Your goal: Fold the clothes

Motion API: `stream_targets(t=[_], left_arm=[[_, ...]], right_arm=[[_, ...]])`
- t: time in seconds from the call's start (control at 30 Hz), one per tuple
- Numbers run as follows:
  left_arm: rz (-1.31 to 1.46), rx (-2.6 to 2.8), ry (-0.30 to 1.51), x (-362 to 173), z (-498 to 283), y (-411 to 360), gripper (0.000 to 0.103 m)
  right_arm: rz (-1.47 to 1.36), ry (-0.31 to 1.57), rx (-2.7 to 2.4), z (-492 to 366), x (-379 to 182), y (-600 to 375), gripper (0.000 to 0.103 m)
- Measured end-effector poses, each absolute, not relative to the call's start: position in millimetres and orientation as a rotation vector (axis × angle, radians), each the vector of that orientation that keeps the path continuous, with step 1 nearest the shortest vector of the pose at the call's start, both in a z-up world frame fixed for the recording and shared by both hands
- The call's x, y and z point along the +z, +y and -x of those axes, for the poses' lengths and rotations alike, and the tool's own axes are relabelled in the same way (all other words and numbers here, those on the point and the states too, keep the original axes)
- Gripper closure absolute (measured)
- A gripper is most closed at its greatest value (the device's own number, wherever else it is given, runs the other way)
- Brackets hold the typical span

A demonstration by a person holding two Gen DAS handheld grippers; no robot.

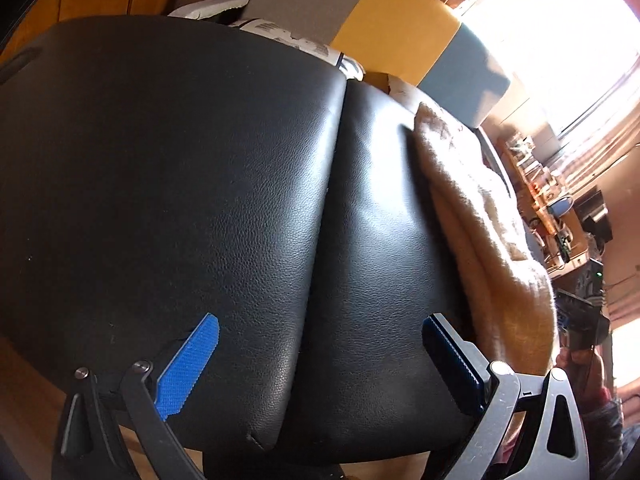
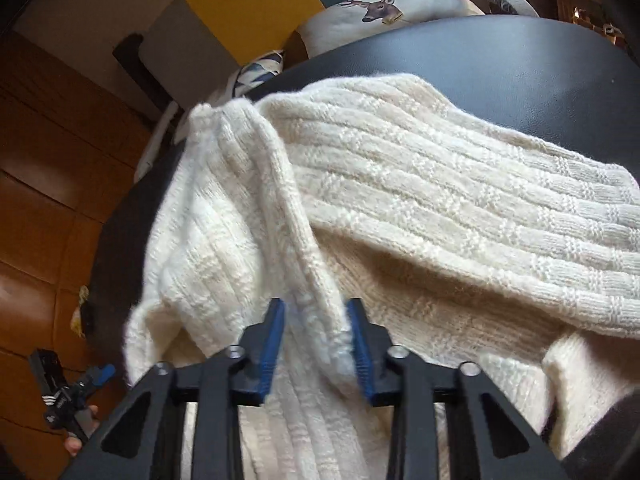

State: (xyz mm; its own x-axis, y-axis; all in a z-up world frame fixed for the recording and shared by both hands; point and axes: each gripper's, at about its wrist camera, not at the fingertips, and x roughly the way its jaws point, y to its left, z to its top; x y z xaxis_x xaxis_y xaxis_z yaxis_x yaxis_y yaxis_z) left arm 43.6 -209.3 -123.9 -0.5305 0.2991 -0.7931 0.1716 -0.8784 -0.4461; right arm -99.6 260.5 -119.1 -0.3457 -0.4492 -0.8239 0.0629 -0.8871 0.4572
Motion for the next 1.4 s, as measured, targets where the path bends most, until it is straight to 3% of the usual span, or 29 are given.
stream_targets(t=[0.13,0.3,0.43,0.5,0.57,0.77,1.1,1.4], left_arm=[[1.449,2.56,-0.752,-114.9,-35.0,-205.5,0.0],[1.362,2.529,-0.694,-81.6,-20.6,-188.9,0.0],[1.323,2.43,-0.726,-60.6,-3.9,-174.1,0.0],[1.317,2.369,-0.763,-54.3,5.6,-166.3,0.0],[1.328,2.344,-0.772,-52.5,13.6,-159.0,0.0],[1.446,2.34,-0.807,-75.5,36.6,-153.1,0.0],[1.637,2.303,-1.022,-138.7,29.1,-168.6,0.0],[1.627,2.407,-0.93,-142.1,21.6,-152.2,0.001]], right_arm=[[-1.506,-0.443,-2.265,83.6,-98.9,243.2,0.096],[-1.284,-0.677,-2.073,71.0,-59.4,200.4,0.097],[-1.314,-0.709,-1.918,64.9,-80.7,129.4,0.096],[-1.358,-0.705,-1.876,63.6,-102.7,97.8,0.089],[-1.408,-0.637,-1.882,58.5,-114.0,76.2,0.08],[-1.289,-0.378,-1.966,27.4,-79.7,82.3,0.073],[-1.236,-0.208,-2.377,35.6,-51.5,192.3,0.067],[-1.19,0.083,-2.522,93.9,-45.4,195.8,0.062]])
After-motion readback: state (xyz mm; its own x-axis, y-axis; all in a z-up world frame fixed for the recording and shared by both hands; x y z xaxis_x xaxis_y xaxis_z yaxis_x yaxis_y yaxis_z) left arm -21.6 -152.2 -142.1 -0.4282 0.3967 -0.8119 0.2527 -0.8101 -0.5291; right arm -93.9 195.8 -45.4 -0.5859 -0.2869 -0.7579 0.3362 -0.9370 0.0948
